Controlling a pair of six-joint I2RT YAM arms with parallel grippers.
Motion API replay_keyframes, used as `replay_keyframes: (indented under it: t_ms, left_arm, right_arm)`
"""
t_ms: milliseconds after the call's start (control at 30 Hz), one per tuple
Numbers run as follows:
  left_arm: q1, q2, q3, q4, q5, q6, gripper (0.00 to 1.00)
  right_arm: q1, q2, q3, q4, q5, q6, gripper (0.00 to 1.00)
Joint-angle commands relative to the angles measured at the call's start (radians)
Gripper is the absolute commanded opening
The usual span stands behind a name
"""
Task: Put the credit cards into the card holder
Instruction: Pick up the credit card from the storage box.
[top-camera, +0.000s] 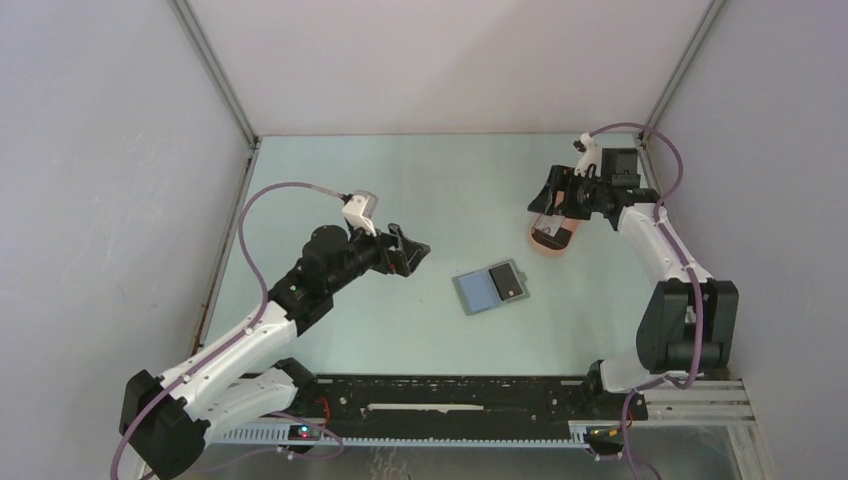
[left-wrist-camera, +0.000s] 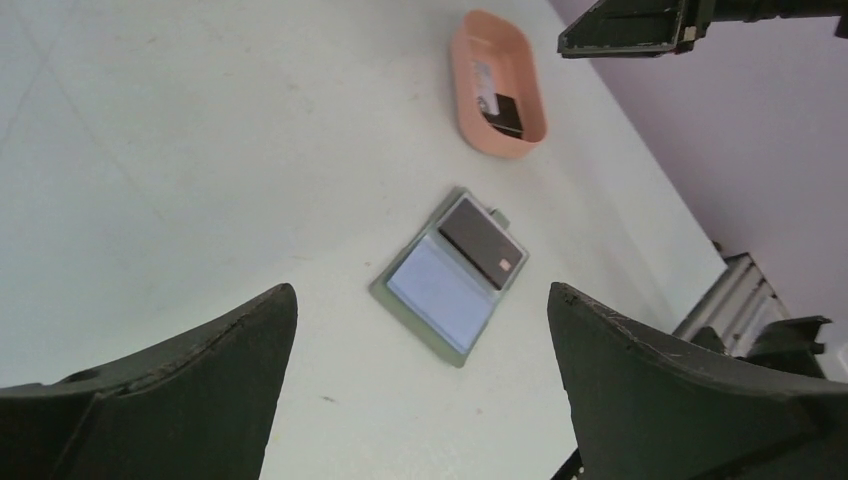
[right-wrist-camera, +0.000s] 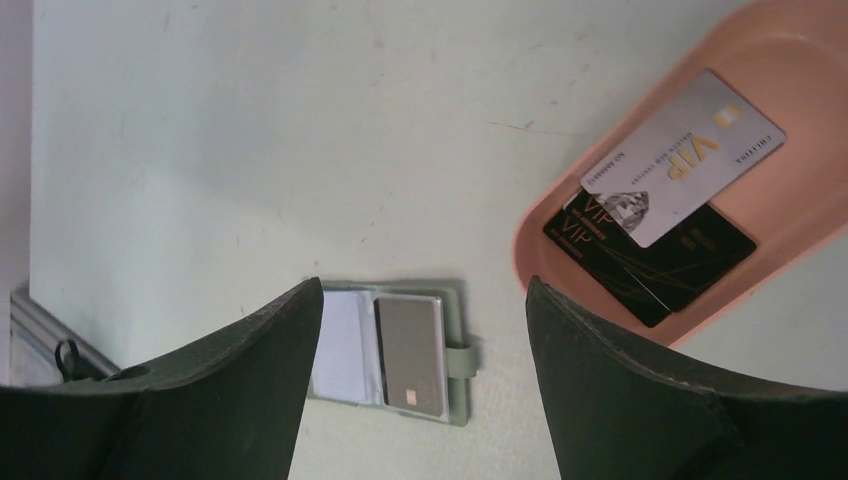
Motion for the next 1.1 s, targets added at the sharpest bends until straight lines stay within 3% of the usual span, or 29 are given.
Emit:
replay_keyframes:
  t_ms: [0,400,767,1067]
  left_arm:
    - [0.008,-0.017,0.003,-0.05,-0.082,0.037,1.0]
    - [0.01,-0.189,-0.051,-0.081,-0.162,0.025,1.0]
    - [0.01,-0.219,-0.141,-0.011,-0.147,0.017,1.0]
    - [0.011,-0.203,-0.16,0.021,-0.137,0.012,1.0]
  right_arm:
    - [-0.012,0.05,0.016,0.076,0.099,0.15,0.82]
    - [-0.044,0.166,0.036,0.093,0.111,0.213,0.81]
    - [-0.031,0.22,0.036,0.063,0.338,0.324,0.81]
    - [-0.003,0.304,0.09,0.026,0.436,0.388,0.81]
